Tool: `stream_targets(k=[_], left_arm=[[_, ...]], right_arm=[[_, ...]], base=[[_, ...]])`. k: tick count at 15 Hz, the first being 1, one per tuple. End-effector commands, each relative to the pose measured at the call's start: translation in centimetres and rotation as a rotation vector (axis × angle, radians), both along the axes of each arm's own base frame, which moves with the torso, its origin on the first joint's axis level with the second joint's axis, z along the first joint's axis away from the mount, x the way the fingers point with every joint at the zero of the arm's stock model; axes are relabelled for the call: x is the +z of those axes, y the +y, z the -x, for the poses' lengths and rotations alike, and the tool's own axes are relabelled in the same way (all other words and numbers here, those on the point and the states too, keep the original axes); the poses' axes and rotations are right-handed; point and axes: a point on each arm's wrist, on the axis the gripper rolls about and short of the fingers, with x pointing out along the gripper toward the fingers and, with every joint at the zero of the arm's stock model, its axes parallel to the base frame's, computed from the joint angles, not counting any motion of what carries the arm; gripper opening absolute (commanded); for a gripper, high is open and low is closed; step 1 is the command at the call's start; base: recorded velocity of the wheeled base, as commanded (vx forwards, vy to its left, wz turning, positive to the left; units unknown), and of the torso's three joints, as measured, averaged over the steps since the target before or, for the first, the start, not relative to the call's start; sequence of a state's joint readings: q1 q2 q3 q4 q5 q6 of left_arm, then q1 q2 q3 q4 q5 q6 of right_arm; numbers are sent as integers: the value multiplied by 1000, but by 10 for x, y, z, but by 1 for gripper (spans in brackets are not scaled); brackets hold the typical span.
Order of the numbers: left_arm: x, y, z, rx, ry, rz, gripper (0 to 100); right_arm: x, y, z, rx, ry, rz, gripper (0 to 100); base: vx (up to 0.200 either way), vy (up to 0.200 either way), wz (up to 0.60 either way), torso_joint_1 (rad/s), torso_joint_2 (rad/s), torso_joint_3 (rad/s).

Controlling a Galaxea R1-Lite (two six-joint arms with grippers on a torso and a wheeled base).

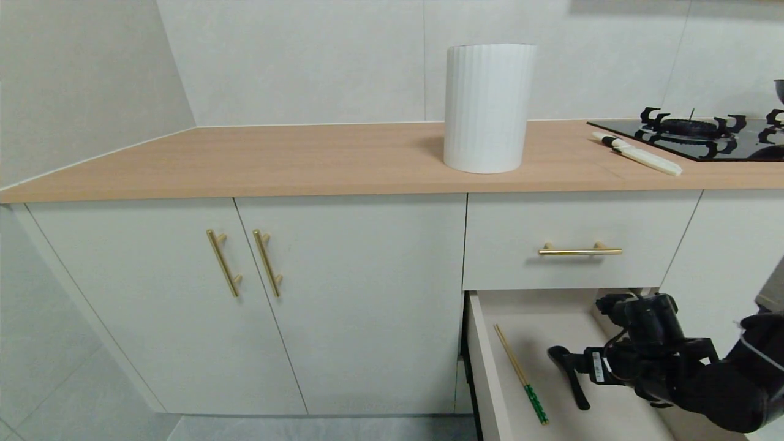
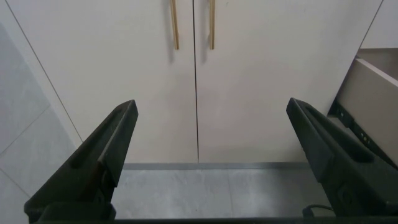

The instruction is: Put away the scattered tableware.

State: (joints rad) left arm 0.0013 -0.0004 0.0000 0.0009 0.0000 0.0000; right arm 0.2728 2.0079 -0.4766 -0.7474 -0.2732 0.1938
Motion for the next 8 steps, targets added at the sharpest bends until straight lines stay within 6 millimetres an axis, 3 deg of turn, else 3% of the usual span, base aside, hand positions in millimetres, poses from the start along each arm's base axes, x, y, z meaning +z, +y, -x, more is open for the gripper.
stream_targets(k=[1, 7, 8], left_arm=[[0, 0, 0, 0, 1, 0, 100], [0, 0, 0, -1, 1, 0, 100], [0, 0, 0, 0, 1, 0, 100]], right_arm=[[51, 8, 23, 56, -99, -31, 100], [102, 9, 62, 178, -22, -83, 100], [106, 8, 67, 196, 19, -88, 100]], base=[[0, 0, 0, 0, 0, 0], [0, 0, 0, 0, 0, 0], [-200, 0, 0, 2, 12, 7]])
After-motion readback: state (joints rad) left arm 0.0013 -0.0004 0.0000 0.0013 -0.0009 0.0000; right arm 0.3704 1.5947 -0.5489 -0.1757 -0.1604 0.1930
